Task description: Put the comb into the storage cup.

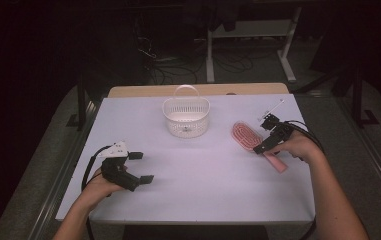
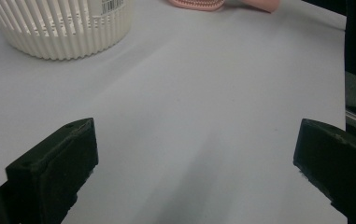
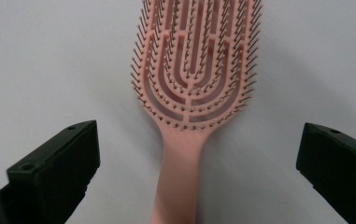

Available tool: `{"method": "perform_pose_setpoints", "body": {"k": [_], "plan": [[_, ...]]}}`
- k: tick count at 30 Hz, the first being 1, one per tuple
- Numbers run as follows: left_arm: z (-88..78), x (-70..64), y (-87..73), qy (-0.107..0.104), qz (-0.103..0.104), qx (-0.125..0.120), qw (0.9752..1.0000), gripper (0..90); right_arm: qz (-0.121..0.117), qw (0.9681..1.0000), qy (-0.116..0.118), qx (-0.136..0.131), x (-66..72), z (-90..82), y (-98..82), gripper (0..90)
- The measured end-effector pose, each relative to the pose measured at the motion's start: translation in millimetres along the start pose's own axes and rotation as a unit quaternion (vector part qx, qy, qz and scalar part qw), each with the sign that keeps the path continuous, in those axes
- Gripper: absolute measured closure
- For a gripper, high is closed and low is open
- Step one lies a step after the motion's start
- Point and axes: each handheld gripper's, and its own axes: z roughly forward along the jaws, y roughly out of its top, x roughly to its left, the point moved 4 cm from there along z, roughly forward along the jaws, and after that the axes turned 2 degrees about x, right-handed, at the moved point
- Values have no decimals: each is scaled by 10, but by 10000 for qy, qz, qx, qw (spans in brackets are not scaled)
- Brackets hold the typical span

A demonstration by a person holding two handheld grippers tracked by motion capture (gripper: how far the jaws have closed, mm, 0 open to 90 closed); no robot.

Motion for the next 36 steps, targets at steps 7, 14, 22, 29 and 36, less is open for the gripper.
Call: {"method": "perform_pose_setpoints", "body": {"k": [7, 14, 22, 29, 36], "plan": [[2, -1, 0, -2, 0, 7, 10000, 0, 7, 9999, 7, 147, 24, 63, -22, 0], [8, -2, -2, -7, 6, 14, 10000, 0, -10, 9995, -53, 317, 34, 112, -35, 8], [5, -2, 0, -1, 6, 9, 10000, 0, 114, 9989, -70, 452, 28, 140, -29, 68], [3, 1, -1, 0, 4, 9, 10000, 0, 62, 9987, 11, 500, 36, 143, -33, 171], [2, 0, -1, 3, -1, 8, 10000, 0, 57, 9984, 81, 562, 44, 137, -35, 307]]}}
